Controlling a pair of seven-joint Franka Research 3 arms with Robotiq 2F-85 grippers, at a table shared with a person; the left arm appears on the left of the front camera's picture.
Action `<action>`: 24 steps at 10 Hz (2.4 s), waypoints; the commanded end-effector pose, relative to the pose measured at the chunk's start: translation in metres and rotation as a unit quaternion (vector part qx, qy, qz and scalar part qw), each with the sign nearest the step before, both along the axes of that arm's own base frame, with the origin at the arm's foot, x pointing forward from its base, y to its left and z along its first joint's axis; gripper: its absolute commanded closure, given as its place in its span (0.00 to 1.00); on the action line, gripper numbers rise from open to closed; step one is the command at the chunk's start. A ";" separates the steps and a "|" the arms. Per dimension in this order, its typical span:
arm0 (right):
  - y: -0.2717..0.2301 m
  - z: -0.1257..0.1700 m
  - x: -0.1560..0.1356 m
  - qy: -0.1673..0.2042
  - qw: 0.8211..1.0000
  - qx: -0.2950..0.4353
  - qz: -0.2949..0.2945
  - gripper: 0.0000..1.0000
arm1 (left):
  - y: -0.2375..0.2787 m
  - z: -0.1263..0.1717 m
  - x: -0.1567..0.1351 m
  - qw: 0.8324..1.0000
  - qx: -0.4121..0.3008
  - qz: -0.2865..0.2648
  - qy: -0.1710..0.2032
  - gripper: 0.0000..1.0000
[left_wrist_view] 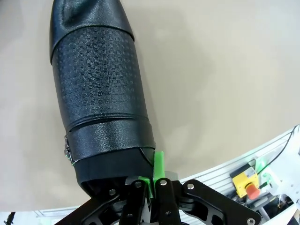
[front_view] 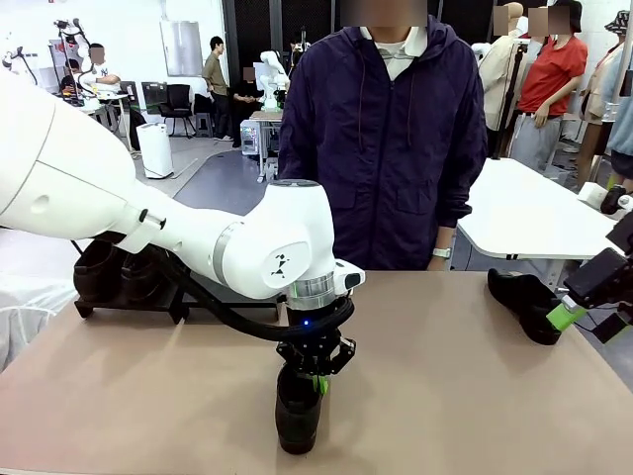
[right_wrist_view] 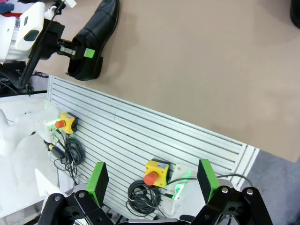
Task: Organize the shoes by placing them on the stand.
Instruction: Place the Shoe from the middle of the table onto the Shoes Stand.
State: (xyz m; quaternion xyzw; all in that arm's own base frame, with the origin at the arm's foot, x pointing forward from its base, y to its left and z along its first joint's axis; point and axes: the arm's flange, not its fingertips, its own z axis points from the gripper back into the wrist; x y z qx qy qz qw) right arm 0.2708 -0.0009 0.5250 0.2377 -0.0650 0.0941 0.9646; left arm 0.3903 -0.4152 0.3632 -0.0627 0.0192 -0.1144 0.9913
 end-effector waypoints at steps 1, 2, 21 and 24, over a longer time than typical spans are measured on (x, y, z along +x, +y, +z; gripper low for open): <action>-0.001 0.000 0.000 0.000 1.000 0.005 0.003 0.00 | -0.003 0.003 0.003 1.000 0.007 0.006 -0.003 1.00; -0.001 0.000 0.000 0.000 1.000 0.005 0.003 0.00 | -0.003 0.003 0.003 1.000 0.008 0.006 -0.002 1.00; -0.001 0.000 0.000 0.000 1.000 0.005 0.003 0.00 | 0.141 0.186 -0.070 0.969 0.066 0.095 -0.217 1.00; -0.001 0.000 0.000 0.000 1.000 0.005 0.003 0.00 | 0.203 0.165 0.026 0.950 0.101 -0.006 -0.294 1.00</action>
